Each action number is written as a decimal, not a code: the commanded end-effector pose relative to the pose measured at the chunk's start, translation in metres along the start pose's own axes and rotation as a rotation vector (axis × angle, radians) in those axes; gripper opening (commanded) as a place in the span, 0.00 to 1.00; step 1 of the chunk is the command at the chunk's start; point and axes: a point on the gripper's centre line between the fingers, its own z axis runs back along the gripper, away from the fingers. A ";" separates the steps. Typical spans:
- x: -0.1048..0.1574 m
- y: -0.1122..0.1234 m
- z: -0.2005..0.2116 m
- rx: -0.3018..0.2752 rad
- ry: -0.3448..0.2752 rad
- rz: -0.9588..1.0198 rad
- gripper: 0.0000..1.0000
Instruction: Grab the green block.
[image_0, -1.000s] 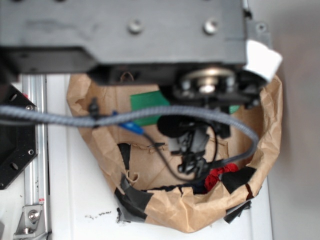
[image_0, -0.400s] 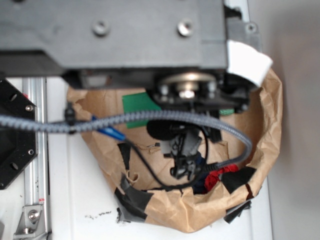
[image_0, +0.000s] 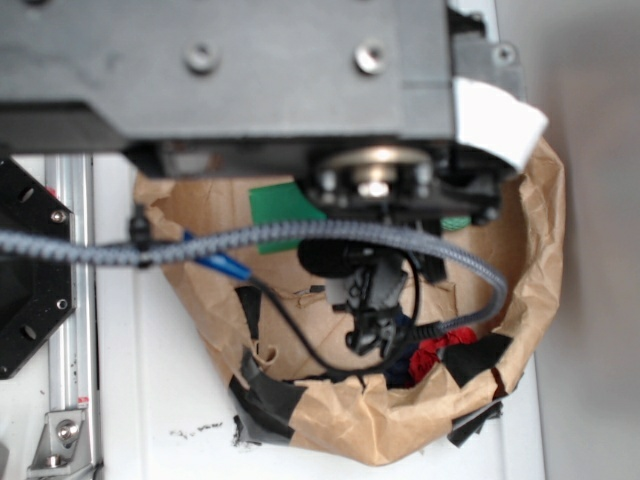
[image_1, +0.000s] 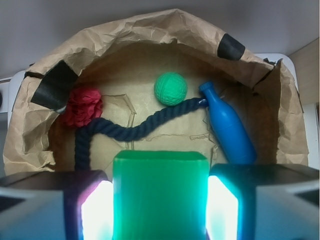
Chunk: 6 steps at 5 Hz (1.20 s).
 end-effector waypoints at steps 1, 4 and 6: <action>0.003 0.001 0.009 -0.001 -0.030 -0.010 0.00; 0.013 0.001 0.000 0.002 -0.028 -0.011 0.00; 0.017 0.000 -0.003 0.005 -0.033 -0.007 0.00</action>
